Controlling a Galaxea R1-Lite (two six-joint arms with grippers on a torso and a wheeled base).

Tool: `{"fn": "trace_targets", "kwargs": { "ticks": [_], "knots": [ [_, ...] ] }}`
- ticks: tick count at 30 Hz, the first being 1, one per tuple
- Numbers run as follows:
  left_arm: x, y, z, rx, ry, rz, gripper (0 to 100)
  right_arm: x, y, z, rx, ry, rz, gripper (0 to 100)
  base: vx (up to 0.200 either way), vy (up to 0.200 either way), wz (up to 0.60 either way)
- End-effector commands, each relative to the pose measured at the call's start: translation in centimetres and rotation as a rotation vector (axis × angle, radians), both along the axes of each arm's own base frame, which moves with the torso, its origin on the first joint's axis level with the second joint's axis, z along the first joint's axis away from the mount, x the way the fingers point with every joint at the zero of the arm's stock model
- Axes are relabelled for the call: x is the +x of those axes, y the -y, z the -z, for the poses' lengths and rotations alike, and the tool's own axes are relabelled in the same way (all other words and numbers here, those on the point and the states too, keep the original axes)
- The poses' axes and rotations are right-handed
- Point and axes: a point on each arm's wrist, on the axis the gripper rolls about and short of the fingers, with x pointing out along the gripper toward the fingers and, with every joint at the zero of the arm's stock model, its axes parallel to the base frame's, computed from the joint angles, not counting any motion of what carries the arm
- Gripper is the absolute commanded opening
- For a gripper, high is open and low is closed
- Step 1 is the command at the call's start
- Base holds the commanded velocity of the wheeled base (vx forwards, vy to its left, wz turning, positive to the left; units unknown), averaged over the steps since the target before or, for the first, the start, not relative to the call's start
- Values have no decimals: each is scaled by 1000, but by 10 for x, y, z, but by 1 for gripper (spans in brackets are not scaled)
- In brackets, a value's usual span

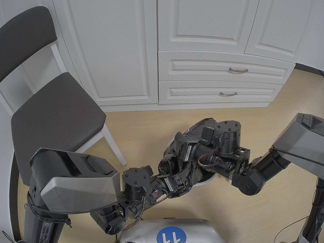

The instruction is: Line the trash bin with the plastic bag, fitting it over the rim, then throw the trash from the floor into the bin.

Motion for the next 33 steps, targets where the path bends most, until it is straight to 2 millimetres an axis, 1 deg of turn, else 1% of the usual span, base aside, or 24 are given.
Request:
{"fn": "trace_targets", "kwargs": {
  "ticks": [1,5,7,10,14,18,24,32,33],
  "knots": [
    [-1,1,2,4,-2,4,100,8,0,8,-5,-14,13,0,0,0,0],
    [2,4,9,33,11,9,100,2,-4,1,24,-11,3,0,0,0,0],
    [7,6,16,61,30,8,100,-7,-9,-9,35,4,-2,0,0,0,0],
    [10,7,21,75,37,7,100,-16,-15,-16,39,9,-8,0,0,0,0],
    [10,8,20,75,39,10,100,-28,-27,-18,54,4,-36,0,0,0,0],
    [11,10,21,73,44,10,100,-35,-35,-17,54,1,-41,0,0,0,0],
    [16,11,23,73,57,4,100,-37,-36,-15,48,-5,-44,0,0,0,0],
    [16,12,23,77,60,4,100,-36,-37,-12,41,-10,-44,0,0,0,0],
    [16,12,23,77,60,4,0,-36,-37,-12,42,-11,-44,0,0,0,0]
  ]
}}
